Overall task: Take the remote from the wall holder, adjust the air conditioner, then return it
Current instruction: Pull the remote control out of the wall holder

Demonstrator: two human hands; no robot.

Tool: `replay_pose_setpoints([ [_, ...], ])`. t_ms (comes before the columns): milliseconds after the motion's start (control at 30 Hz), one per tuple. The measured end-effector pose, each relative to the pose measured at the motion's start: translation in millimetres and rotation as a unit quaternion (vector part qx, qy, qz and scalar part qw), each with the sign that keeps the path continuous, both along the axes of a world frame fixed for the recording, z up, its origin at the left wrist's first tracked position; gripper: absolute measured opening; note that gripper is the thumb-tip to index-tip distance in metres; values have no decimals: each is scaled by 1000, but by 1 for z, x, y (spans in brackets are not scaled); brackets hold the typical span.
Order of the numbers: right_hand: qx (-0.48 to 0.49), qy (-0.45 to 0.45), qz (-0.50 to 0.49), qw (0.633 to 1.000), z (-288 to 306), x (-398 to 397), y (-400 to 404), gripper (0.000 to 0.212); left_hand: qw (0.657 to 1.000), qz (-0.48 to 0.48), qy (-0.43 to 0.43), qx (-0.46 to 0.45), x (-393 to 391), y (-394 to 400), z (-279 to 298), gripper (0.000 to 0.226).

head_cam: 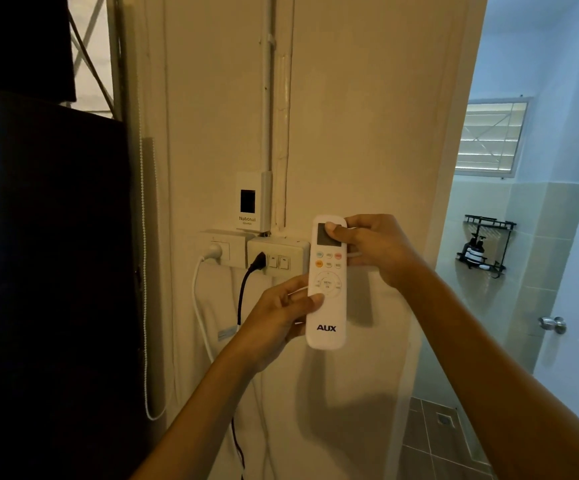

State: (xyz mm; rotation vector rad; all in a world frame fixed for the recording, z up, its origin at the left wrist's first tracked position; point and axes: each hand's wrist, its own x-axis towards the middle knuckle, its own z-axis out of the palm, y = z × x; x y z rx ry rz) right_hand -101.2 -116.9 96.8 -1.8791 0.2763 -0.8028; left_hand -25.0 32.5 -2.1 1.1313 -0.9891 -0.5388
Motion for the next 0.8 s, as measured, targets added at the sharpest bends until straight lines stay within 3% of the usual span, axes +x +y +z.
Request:
replay_pose_setpoints([
  [300,56,9,59,997,-11,-16,51,34,998,52,-15,-12,-3,46,7,32],
  [600,101,28,131,986,-42,-25,116,10,995,86,-16,-42,3,112,22,33],
  [800,158,-11,183,970,-56,-25,180,11,993,111,-40,-31,-5,172,18,32],
])
